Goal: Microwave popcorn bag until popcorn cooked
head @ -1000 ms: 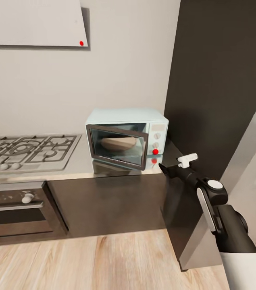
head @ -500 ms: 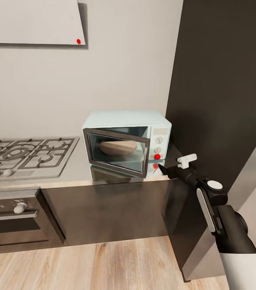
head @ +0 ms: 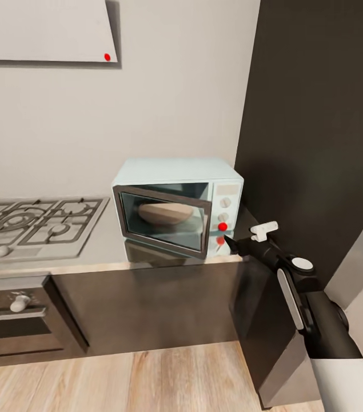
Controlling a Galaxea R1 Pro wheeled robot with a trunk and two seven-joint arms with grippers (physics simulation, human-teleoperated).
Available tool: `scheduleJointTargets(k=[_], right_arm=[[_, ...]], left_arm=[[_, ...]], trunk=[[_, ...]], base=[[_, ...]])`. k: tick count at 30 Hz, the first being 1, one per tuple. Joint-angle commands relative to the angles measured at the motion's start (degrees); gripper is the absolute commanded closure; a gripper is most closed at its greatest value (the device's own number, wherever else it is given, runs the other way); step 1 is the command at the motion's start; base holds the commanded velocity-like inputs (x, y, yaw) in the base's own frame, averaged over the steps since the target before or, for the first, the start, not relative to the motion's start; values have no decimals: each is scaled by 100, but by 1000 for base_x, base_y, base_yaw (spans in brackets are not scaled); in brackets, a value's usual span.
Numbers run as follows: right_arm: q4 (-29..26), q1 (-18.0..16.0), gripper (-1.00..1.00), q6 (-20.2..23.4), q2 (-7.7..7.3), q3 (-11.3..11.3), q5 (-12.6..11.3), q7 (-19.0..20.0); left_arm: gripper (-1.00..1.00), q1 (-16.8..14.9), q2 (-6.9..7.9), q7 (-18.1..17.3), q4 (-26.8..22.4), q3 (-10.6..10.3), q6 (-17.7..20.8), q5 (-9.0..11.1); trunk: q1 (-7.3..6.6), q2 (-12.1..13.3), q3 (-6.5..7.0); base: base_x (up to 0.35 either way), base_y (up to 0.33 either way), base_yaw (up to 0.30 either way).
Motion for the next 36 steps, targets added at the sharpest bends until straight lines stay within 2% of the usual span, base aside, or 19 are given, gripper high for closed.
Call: scheduleJointTargets(k=[1, 8, 14, 24, 36], right_arm=[[-6, -4, -100, 30, -3, 3, -3, 9], [-3, 1, -100, 22, 21, 2, 17, -3], [-2, 1, -100, 21, 24, 8, 30, -7], [-2, 4, -100, 21, 24, 14, 17, 3], [-2, 5, -100, 21, 24, 20, 15, 62]], left_arm=[[-100, -3, -1, -4, 4, 21, -17, 8], [-100, -3, -2, -4, 7, 21, -17, 10], [-100, -3, 0, -4, 6, 14, -17, 10], [-100, -3, 1, -4, 8, 14, -17, 10], [-100, -3, 1, -4, 5, 16, -17, 10]], trunk=[[1, -3, -5], [1, -3, -5], [1, -3, -5], [1, -3, -5], [1, -3, -5]], base=[[242, 52, 0], [237, 114, 0], [18, 10, 9], [0, 0, 204], [0, 0, 7]])
